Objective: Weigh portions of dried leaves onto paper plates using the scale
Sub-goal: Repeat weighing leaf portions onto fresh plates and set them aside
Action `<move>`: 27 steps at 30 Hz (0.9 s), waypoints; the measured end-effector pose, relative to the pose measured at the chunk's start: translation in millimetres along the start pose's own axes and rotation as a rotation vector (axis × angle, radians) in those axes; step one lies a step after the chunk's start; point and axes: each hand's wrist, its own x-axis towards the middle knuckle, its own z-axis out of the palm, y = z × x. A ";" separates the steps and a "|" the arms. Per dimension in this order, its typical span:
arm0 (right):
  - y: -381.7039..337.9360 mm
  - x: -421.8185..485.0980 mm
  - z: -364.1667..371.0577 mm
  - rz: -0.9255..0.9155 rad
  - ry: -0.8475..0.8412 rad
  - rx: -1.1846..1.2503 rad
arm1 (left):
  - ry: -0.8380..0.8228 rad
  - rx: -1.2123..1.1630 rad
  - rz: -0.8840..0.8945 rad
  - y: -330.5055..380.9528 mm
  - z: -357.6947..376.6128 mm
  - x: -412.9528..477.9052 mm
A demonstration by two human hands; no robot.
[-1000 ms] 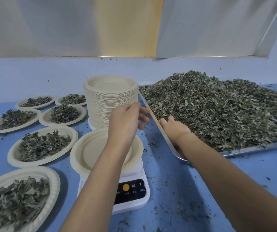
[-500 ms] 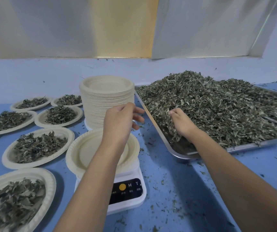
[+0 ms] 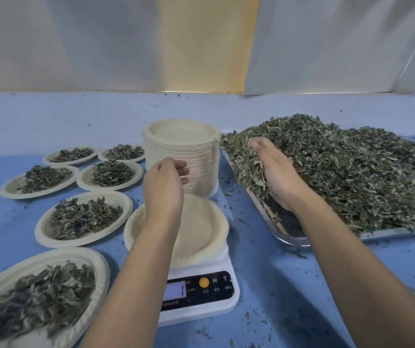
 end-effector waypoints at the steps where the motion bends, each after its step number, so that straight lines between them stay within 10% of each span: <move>1: -7.9 -1.1 6.8 -0.030 -0.029 0.009 | 0.025 -0.006 0.006 0.7 -7.3 3.1; 12: -41.2 -14.4 85.0 -0.235 -0.392 -0.207 | 0.314 -0.131 0.064 18.9 -66.7 26.2; 27: -21.8 -12.5 94.6 -0.155 -0.622 -0.495 | 0.289 -0.105 0.079 11.3 -65.0 24.2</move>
